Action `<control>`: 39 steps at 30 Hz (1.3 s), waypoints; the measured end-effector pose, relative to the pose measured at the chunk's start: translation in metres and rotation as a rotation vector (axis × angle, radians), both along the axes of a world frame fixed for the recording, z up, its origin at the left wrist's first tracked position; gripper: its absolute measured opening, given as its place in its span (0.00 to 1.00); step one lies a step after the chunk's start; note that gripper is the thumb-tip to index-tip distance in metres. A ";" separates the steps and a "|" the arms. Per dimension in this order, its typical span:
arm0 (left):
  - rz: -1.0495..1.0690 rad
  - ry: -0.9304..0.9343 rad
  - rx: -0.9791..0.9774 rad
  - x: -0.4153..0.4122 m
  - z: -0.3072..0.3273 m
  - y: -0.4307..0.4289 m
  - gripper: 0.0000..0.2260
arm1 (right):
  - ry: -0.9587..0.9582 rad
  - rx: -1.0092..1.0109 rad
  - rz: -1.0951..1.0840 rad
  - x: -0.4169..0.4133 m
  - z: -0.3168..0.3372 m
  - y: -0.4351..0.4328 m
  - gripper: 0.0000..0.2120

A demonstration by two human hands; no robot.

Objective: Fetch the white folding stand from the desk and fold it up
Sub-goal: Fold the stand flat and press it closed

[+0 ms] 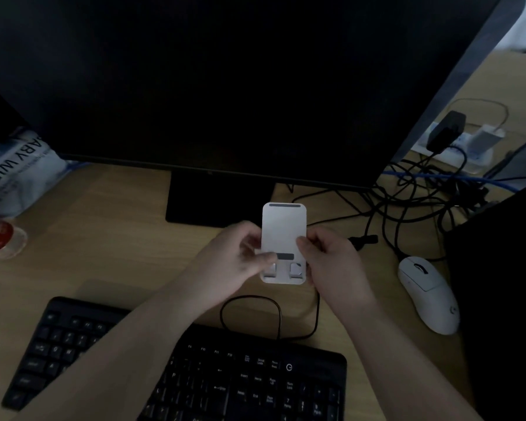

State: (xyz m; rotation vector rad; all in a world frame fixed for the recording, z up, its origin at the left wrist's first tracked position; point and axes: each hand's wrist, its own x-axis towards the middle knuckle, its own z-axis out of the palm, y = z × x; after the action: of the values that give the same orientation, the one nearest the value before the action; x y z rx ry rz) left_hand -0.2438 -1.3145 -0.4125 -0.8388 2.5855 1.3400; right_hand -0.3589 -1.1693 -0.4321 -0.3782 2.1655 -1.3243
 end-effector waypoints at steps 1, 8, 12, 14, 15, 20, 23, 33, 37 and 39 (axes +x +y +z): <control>0.001 0.056 -0.054 -0.001 -0.003 0.000 0.12 | 0.003 -0.001 0.007 0.000 -0.001 0.001 0.12; -0.015 0.121 -0.153 -0.002 -0.018 -0.002 0.12 | -0.069 -0.047 0.006 0.002 -0.006 0.004 0.12; -0.066 0.115 -0.191 0.001 -0.025 0.001 0.13 | -0.058 0.002 0.008 0.010 -0.010 0.010 0.09; -0.075 0.104 -0.185 0.001 -0.026 0.002 0.13 | -0.039 0.013 0.009 0.011 -0.012 0.011 0.10; -0.076 0.096 -0.163 0.000 -0.027 0.001 0.13 | -0.031 0.012 0.008 0.011 -0.011 0.010 0.10; -0.002 0.083 0.144 -0.002 -0.030 -0.003 0.06 | -0.029 0.002 -0.011 0.008 -0.006 0.007 0.11; 0.009 0.050 0.166 -0.002 -0.030 -0.006 0.04 | -0.019 -0.010 -0.036 0.013 -0.009 0.008 0.10; 0.031 -0.003 0.222 -0.009 -0.024 -0.004 0.06 | -0.017 0.057 0.015 0.001 -0.004 0.006 0.10; 0.074 0.049 0.165 -0.006 -0.027 0.013 0.08 | -0.014 0.065 0.065 -0.013 0.000 0.006 0.10; 0.014 0.004 0.150 -0.010 -0.022 -0.001 0.04 | -0.043 0.037 0.008 0.001 -0.004 0.007 0.10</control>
State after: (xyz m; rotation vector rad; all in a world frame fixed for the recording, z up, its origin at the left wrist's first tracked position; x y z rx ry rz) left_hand -0.2534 -1.3151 -0.4343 -0.8318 2.4492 1.5186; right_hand -0.3577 -1.1622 -0.4360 -0.3408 2.1477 -1.2742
